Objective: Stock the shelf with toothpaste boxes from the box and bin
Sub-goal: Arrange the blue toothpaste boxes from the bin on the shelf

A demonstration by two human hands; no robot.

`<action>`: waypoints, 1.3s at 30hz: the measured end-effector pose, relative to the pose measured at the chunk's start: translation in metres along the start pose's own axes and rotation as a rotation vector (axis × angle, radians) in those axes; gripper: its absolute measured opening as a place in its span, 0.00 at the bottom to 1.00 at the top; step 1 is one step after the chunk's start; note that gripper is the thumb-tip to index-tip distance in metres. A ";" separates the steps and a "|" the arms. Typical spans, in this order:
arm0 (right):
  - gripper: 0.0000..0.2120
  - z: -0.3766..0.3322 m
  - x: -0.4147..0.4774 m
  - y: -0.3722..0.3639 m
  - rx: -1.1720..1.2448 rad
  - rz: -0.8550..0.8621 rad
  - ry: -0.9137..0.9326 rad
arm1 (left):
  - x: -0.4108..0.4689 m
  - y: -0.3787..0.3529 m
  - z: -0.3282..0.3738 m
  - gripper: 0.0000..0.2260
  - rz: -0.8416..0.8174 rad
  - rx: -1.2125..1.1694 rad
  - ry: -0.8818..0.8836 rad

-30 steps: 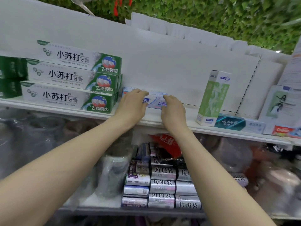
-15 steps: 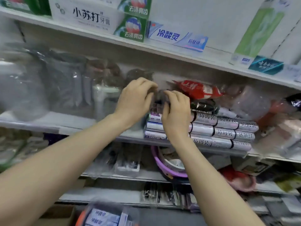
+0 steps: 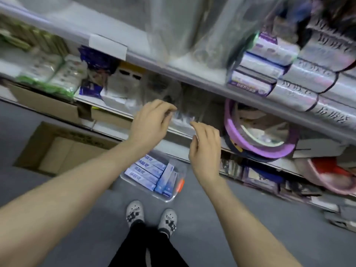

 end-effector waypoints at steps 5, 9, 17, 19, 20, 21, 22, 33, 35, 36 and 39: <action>0.23 0.024 -0.057 -0.075 0.067 -0.153 -0.047 | -0.048 -0.070 -0.073 0.12 -0.090 -0.001 0.184; 0.24 0.045 -0.103 -0.141 0.112 -0.317 -0.105 | -0.086 -0.123 -0.127 0.13 -0.146 0.022 0.330; 0.25 0.077 -0.181 -0.269 0.189 -0.524 -0.165 | -0.159 -0.225 -0.245 0.14 -0.259 0.058 0.572; 0.25 0.085 -0.201 -0.303 0.207 -0.574 -0.186 | -0.176 -0.250 -0.275 0.15 -0.280 0.076 0.611; 0.25 0.091 -0.214 -0.323 0.215 -0.604 -0.209 | -0.186 -0.266 -0.291 0.15 -0.296 0.091 0.629; 0.25 0.094 -0.217 -0.330 0.220 -0.628 -0.237 | -0.190 -0.272 -0.296 0.15 -0.319 0.101 0.633; 0.26 0.100 -0.226 -0.345 0.217 -0.652 -0.259 | -0.198 -0.284 -0.308 0.16 -0.347 0.116 0.632; 0.26 0.164 -0.284 -0.485 0.160 -0.829 -0.306 | -0.227 -0.402 -0.410 0.20 -0.496 0.114 0.589; 0.25 0.173 -0.285 -0.509 0.133 -0.833 -0.290 | -0.227 -0.419 -0.424 0.23 -0.528 0.097 0.554; 0.26 0.176 -0.283 -0.519 0.111 -0.834 -0.283 | -0.226 -0.425 -0.429 0.25 -0.544 0.098 0.532; 0.26 0.185 -0.278 -0.552 0.056 -0.826 -0.242 | -0.225 -0.443 -0.440 0.29 -0.608 0.124 0.464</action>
Point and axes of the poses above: each hand's wrist, its own x-axis towards the middle knuckle, its own y-axis out of the back of the hand, z = x × y, the point moved 5 cm from there along x, towards the middle knuckle, and after that the axes turned 8 degrees about y, right-handed, at the moved point
